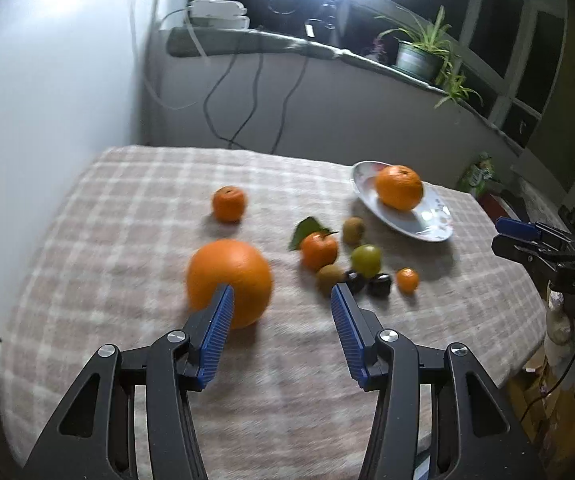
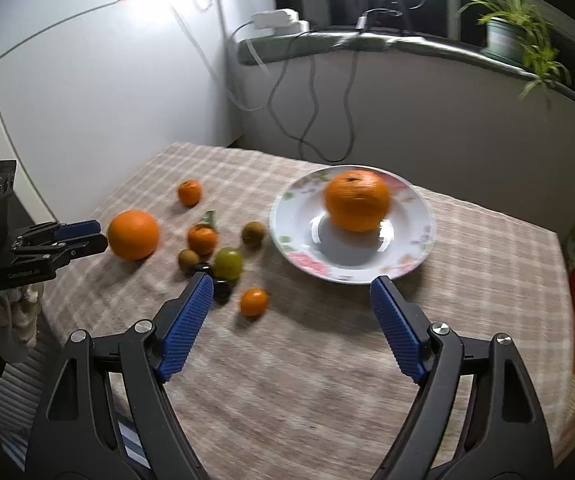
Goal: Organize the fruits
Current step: 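Withdraw the right gripper and move it toward the second large orange, then close the right gripper around the second large orange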
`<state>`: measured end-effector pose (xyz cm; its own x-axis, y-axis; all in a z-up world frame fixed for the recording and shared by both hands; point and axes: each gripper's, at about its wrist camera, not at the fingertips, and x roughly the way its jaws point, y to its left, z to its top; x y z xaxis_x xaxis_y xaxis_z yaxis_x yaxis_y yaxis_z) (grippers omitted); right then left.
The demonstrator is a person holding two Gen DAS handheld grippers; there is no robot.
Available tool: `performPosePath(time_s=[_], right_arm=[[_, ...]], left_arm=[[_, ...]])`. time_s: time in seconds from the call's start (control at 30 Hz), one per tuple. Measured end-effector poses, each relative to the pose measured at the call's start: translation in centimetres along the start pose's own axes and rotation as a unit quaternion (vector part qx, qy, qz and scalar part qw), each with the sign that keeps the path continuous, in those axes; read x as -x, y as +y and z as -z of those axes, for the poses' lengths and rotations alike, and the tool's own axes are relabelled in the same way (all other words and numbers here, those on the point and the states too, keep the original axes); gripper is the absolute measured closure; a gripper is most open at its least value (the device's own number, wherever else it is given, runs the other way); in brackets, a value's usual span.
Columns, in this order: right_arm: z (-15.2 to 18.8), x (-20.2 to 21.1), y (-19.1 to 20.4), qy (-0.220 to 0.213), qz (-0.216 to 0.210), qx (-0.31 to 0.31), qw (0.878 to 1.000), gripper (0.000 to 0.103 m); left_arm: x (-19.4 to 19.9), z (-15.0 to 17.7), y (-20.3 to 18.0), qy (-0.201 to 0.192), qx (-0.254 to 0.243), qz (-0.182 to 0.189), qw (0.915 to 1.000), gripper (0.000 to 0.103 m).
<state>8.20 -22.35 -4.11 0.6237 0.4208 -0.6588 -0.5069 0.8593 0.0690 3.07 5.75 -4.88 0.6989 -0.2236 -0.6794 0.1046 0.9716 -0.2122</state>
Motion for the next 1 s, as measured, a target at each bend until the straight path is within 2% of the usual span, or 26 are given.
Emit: performPosePath(time_s=[0.3, 0.57, 0.7, 1.0], right_arm=[[-1.6, -3.1, 5.2, 0.021, -0.047, 0.037, 0.998, 0.022], [-3.2, -6.7, 9.2, 0.053, -0.095, 0.056, 0.992, 0.022], [-3.9, -8.7, 10.8, 0.073, -0.114, 0.055, 0.989, 0.022], [-5.3, -12.3, 13.4, 0.108, -0.158, 0.044, 0.980, 0.019]], left_arm=[[-0.1, 1.0, 3.0, 0.008, 0.034, -0.013, 0.9993, 0.053], [-0.5, 1.2, 4.1, 0.010, 0.038, -0.005, 0.9992, 0.053], [-0.7, 1.1, 4.2, 0.008, 0.035, 0.003, 0.9994, 0.039], [-2.2, 0.9, 4.2, 0.015, 0.035, 0.030, 0.9988, 0.034]])
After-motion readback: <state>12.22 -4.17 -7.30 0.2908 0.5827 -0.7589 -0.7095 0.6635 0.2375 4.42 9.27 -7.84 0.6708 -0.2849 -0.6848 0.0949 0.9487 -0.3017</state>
